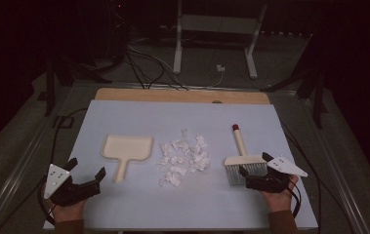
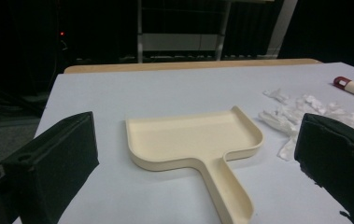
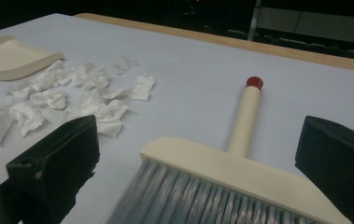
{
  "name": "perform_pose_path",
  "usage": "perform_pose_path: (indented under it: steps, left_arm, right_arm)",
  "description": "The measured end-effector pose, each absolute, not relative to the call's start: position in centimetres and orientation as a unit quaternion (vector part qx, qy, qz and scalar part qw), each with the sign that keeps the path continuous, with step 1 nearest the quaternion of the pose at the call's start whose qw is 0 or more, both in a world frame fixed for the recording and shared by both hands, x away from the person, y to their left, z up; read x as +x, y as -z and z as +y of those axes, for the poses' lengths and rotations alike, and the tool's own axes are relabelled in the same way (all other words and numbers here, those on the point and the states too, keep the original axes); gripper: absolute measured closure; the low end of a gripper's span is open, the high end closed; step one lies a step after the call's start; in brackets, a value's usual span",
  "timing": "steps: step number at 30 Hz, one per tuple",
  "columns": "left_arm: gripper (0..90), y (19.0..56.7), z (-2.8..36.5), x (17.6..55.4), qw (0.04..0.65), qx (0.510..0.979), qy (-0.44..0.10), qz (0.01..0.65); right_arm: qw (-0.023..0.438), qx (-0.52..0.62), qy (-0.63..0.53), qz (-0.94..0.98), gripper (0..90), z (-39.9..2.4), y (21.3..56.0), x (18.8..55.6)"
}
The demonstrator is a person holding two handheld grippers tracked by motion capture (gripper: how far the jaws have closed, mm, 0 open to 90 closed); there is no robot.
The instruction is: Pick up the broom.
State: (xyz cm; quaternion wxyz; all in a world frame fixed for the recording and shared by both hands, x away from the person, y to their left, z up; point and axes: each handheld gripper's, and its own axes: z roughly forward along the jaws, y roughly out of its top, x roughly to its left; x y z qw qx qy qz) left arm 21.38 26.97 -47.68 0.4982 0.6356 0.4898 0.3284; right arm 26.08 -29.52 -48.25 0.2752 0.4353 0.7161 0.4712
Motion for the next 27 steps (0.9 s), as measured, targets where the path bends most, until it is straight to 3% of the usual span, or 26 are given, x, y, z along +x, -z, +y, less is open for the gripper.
perform_pose_path:
  steps: [9, 18, 27]
  left_arm:
    - [0.3, 47.6, 26.9, 21.4, 0.486, 0.639, -0.335, 0.493]
    - [0.3, 48.1, 27.3, 21.7, 0.504, 0.639, -0.303, 0.496]
    - [0.2, 48.1, 26.9, 21.4, 0.487, 0.632, -0.335, 0.501]
  right_arm:
    - [0.272, 0.437, -0.465, 0.720, 0.0, -29.4, 48.0, 26.1]
    - [0.256, 0.432, -0.457, 0.734, 0.0, -28.8, 46.2, 26.0]
    - [0.262, 0.439, -0.432, 0.743, 0.0, -29.3, 43.5, 27.0]
